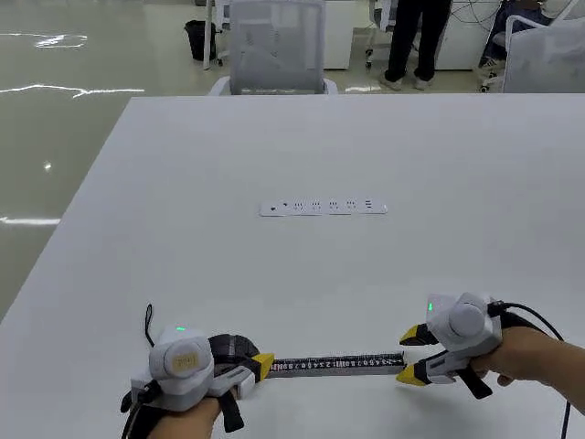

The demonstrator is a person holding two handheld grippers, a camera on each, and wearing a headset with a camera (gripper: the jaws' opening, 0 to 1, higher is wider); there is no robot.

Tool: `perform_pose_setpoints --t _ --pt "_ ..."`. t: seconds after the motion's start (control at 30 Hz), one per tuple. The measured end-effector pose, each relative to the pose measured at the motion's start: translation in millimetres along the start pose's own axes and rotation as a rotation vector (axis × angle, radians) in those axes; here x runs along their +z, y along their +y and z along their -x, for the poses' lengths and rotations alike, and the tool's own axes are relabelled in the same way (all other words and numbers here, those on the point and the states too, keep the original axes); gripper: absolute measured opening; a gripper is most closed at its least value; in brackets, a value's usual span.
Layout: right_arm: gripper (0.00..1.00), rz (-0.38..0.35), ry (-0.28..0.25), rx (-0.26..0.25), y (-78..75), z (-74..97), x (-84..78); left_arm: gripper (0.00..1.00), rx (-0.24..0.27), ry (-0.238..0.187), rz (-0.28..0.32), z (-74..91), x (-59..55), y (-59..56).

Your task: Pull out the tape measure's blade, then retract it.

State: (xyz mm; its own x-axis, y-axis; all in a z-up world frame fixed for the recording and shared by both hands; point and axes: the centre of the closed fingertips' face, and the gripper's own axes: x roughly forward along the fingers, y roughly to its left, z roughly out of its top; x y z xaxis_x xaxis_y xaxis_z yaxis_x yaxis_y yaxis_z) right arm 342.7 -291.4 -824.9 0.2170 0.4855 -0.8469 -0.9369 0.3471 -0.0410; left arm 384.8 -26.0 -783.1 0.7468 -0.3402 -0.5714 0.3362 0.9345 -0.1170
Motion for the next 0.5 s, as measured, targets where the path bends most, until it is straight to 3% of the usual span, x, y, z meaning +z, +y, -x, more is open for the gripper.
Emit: perform_pose_setpoints --t 0.5 --pt "0.19 0.045 0.064 0.064 -1.8 -5.4 -1.6 0.9 -0.009 0.01 -0.007 1.2 -2.0 0.1"
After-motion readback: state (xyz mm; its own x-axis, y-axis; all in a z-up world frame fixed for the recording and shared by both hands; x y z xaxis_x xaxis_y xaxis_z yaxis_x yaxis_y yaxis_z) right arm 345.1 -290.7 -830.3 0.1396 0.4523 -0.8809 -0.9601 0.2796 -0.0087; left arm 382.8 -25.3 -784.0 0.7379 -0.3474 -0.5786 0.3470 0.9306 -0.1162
